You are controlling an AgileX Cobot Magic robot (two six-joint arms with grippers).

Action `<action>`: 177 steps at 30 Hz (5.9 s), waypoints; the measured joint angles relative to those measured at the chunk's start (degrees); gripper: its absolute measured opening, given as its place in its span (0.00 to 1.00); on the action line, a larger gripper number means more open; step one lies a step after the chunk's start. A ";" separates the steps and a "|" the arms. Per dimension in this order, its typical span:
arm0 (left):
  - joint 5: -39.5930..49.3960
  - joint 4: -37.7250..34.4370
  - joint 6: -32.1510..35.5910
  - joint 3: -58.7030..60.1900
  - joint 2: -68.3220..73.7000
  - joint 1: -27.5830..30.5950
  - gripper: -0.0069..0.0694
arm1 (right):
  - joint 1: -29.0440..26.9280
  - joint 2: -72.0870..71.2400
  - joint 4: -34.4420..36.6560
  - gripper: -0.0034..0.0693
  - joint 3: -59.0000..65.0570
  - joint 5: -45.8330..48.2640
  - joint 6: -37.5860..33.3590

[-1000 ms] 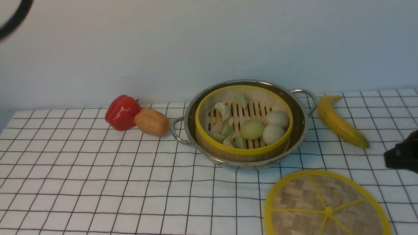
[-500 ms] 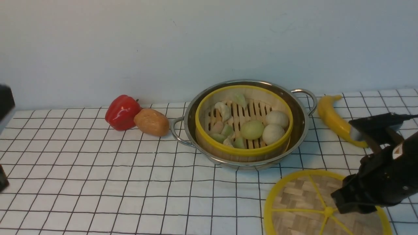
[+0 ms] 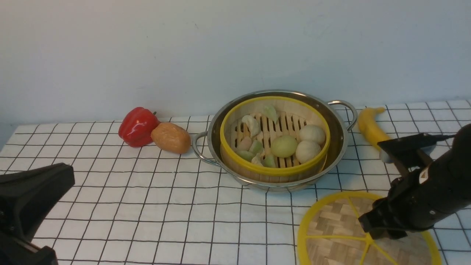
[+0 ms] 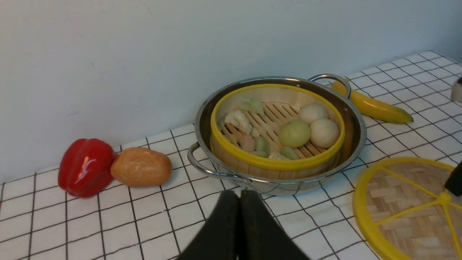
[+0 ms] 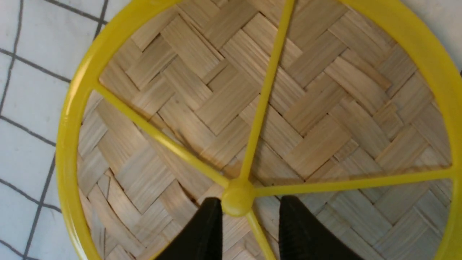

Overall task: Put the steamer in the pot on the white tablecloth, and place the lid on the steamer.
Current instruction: 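Move the gripper down to the bamboo steamer lid and grasp its center knob, then place the bamboo steamer lid onto the steamer basket in the pot with the right gripper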

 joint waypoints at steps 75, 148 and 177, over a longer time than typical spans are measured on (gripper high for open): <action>1.66 -3.66 5.13 0.00 0.00 0.00 0.06 | 2.21 4.92 -3.45 0.49 -13.87 16.84 2.91; 1.72 -0.66 5.29 0.00 0.00 0.00 0.06 | 2.25 13.26 -2.27 0.25 -48.29 26.25 0.59; 1.72 2.14 5.29 0.00 3.03 0.00 0.06 | 5.81 37.91 -2.71 0.25 -71.25 26.17 -2.04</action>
